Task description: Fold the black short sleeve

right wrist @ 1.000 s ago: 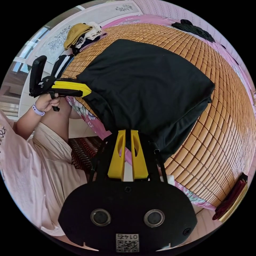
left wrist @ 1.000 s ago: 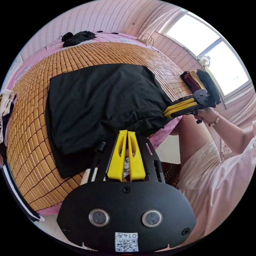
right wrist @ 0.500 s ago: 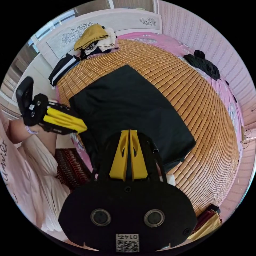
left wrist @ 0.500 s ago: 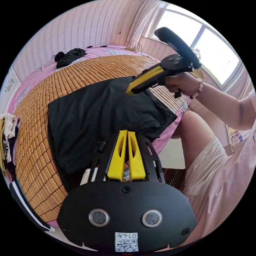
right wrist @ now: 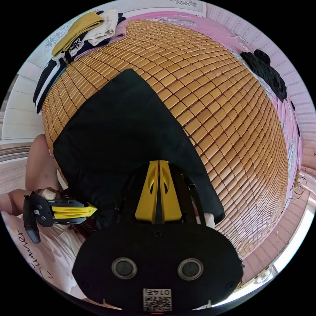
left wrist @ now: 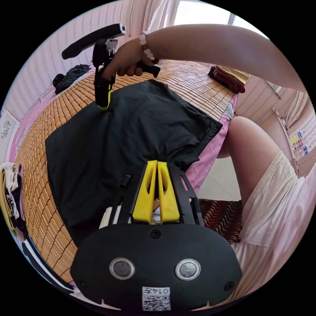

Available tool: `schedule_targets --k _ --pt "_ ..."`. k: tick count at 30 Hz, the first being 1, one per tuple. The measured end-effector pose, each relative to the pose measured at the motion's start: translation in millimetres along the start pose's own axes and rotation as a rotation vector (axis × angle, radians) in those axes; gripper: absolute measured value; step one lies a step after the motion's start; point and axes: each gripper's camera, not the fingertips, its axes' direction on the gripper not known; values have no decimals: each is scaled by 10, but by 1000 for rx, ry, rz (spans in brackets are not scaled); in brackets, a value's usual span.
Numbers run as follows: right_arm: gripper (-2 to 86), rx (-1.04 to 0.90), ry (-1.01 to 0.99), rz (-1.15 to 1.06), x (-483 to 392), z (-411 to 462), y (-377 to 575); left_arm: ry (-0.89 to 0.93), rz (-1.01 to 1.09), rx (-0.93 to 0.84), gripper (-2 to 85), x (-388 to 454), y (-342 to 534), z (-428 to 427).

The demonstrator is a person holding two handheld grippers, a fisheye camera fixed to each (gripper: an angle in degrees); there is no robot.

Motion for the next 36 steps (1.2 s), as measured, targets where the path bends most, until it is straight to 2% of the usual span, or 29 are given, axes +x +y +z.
schedule_targets --k 3,7,12,14,18,20,22,25,27,31,36 --pt "-6 -70 -40 -20 96 -87 -131 -8 7 4 -10 50 11 52" --pt "-6 -54 20 2 236 -115 -274 -2 2 6 -10 89 24 120" --pt "-6 -183 92 -101 289 -91 -396 23 -9 12 -10 106 53 189" --pt "-7 -162 124 -69 413 -72 -396 19 -3 16 -10 135 67 222" --pt "-9 -110 28 -30 705 -119 -210 26 -5 22 -9 158 93 267" --pt "-9 14 -8 20 844 -272 59 34 -15 38 -6 167 127 284" --pt "-8 226 -156 113 1046 -502 673 36 -14 50 -1 188 155 278" --pt "-1 332 -210 257 1187 -512 1656 49 21 107 34 257 188 198" --pt "12 295 -221 370 1217 -373 2226 72 53 161 53 315 183 135" --pt "102 177 -347 574 1146 34 3330 156 138 230 95 523 64 106" --pt "100 142 -419 678 1118 355 3918 150 231 244 152 862 -177 303"
